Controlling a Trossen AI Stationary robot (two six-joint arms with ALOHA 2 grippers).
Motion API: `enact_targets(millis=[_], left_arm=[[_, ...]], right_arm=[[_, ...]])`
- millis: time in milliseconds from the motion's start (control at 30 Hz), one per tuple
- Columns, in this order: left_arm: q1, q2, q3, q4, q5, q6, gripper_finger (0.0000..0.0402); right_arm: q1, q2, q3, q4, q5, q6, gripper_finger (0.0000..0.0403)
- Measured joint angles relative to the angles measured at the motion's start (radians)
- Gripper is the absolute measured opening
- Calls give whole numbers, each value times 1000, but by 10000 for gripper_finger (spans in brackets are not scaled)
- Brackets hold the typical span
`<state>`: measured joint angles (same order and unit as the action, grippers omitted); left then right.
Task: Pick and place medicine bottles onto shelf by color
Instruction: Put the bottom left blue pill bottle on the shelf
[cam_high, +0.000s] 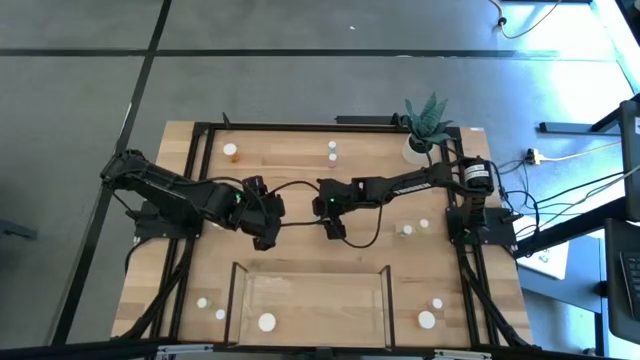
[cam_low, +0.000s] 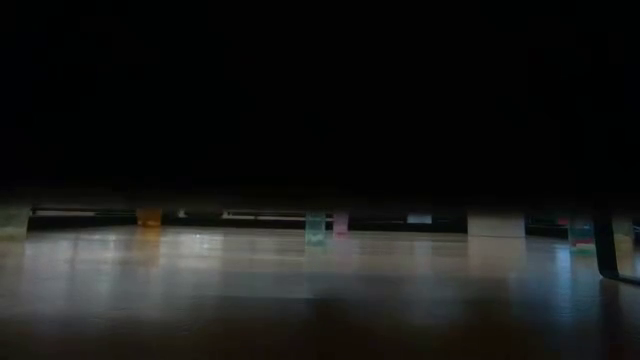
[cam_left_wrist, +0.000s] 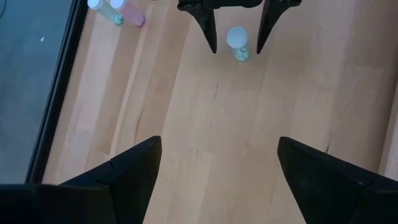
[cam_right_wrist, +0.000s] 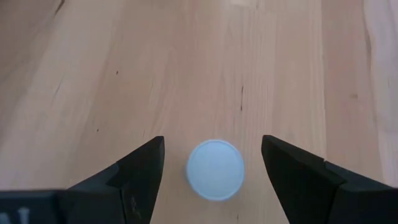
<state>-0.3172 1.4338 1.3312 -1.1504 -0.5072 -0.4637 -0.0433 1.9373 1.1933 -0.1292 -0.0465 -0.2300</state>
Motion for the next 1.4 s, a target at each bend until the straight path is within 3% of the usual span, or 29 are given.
enact_targets(millis=[667,1400], left_arm=[[0,0,0,0,0,0,315],[0,0,0,0,6,0,315]], right_arm=[[0,0,0,-5,3,11,166],[0,0,0,-6,2,19,161]])
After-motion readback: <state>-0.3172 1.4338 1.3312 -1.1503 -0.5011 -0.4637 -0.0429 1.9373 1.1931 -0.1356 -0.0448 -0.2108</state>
